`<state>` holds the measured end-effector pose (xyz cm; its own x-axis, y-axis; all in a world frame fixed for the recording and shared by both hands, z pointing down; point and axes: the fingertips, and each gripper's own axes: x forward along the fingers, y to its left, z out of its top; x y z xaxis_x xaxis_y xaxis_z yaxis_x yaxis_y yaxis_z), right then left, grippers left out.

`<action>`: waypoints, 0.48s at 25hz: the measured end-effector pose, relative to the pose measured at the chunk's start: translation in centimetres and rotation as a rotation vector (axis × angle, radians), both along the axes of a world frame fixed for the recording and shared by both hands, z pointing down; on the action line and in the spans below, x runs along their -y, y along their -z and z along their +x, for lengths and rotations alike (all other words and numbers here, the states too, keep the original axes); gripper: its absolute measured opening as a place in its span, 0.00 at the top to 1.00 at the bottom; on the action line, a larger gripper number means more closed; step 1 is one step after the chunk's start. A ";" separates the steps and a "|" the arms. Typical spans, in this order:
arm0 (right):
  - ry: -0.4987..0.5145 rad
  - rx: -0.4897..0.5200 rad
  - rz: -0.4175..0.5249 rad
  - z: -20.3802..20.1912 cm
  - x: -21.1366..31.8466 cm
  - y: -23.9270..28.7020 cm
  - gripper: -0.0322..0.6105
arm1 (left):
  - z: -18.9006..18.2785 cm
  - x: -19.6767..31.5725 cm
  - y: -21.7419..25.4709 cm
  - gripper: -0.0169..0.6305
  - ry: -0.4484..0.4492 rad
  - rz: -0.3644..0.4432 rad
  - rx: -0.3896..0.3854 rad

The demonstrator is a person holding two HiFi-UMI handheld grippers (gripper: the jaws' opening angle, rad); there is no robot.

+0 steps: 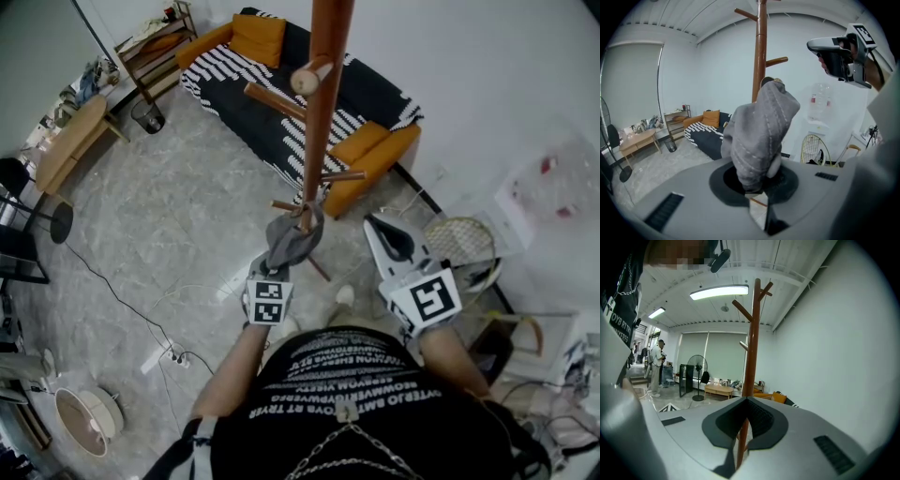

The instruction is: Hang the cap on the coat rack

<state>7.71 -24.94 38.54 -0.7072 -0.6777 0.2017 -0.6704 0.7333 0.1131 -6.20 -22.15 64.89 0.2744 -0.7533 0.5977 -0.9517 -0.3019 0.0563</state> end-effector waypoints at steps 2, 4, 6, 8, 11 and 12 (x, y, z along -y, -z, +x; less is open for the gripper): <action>0.004 -0.005 0.001 -0.1 -0.1 0.1 0.95 | -0.1 0.0 -0.6 0.94 0.004 -0.015 0.002; 0.009 -0.008 0.007 -0.1 0.0 0.1 0.95 | -0.2 -0.1 -1.2 0.94 0.007 -0.030 0.007; 0.012 -0.013 0.014 -0.1 0.0 0.0 0.95 | -0.2 -0.2 -1.7 0.94 0.005 -0.042 0.009; 0.011 -0.016 0.014 -0.1 -0.1 0.0 0.95 | -0.1 -0.3 -2.0 0.94 0.000 -0.049 0.010; 0.006 -0.013 0.012 -0.1 -0.1 0.1 0.95 | 0.1 -0.3 -2.1 0.94 -0.006 -0.050 0.008; 0.005 -0.015 0.012 0.0 -0.2 0.1 0.95 | 0.1 -0.3 -2.1 0.94 -0.008 -0.049 0.008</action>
<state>7.67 -24.79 38.49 -0.7077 -0.6762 0.2044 -0.6646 0.7355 0.1321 -6.07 -21.84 66.95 0.2749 -0.7212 0.6359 -0.9499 -0.3062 0.0633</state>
